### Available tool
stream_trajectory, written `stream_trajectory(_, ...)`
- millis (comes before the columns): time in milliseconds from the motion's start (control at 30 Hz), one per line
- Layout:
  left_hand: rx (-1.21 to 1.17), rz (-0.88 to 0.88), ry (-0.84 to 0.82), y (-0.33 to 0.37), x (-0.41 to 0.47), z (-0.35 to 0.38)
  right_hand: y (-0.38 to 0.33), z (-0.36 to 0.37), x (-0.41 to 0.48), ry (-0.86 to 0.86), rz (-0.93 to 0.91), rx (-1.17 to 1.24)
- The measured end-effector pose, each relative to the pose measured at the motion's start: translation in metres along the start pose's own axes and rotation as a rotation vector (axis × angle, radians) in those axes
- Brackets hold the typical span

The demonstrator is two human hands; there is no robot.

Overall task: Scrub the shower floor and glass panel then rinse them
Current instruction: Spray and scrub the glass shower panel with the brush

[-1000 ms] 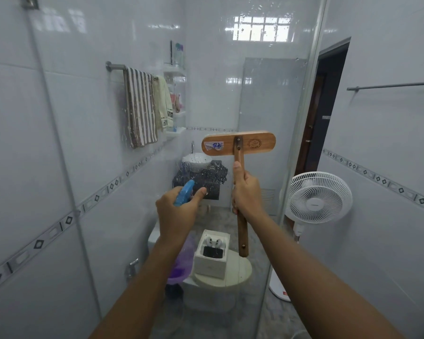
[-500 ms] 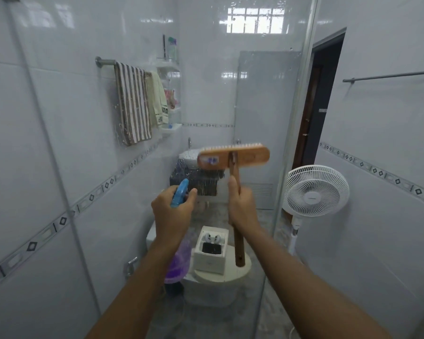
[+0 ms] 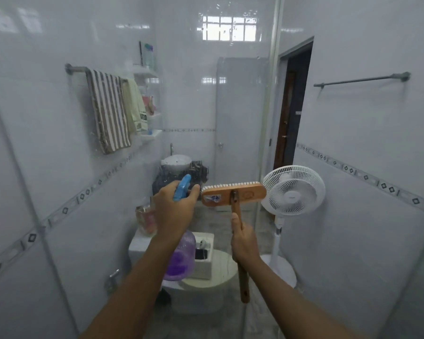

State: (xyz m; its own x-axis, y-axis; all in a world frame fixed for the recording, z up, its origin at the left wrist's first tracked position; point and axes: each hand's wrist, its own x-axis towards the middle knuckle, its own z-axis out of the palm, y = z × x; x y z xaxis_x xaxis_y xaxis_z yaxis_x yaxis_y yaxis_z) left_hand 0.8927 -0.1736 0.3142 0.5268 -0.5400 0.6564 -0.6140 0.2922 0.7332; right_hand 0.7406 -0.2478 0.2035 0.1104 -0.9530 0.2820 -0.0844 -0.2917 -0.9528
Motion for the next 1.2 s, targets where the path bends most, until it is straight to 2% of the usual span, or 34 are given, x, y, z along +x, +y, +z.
stream_trajectory(200,-0.068,0.001,-0.047,0.016,0.004,0.019,-0.12,-0.025,0.057,0.025,-0.118,0.033)
stream_trajectory(367,-0.117,-0.014,-0.09,0.039,0.008,0.032,-0.193,-0.048,0.081,-0.06,-0.117,0.016)
stream_trajectory(700,-0.11,0.01,-0.166,0.049,0.021,0.031,-0.198,-0.05,0.076,-0.061,-0.079,0.04)
stream_trajectory(833,-0.139,0.014,-0.089,0.052,0.032,0.022,-0.208,-0.05,0.076,-0.07,-0.093,0.04)
stream_trajectory(1100,-0.141,0.044,0.047,0.093,0.103,-0.021,-0.284,-0.036,0.092,-0.048,-0.147,0.126)
stream_trajectory(1200,-0.102,0.075,0.045,0.098,0.118,-0.032,-0.294,-0.028,0.096,-0.049,-0.158,0.146)
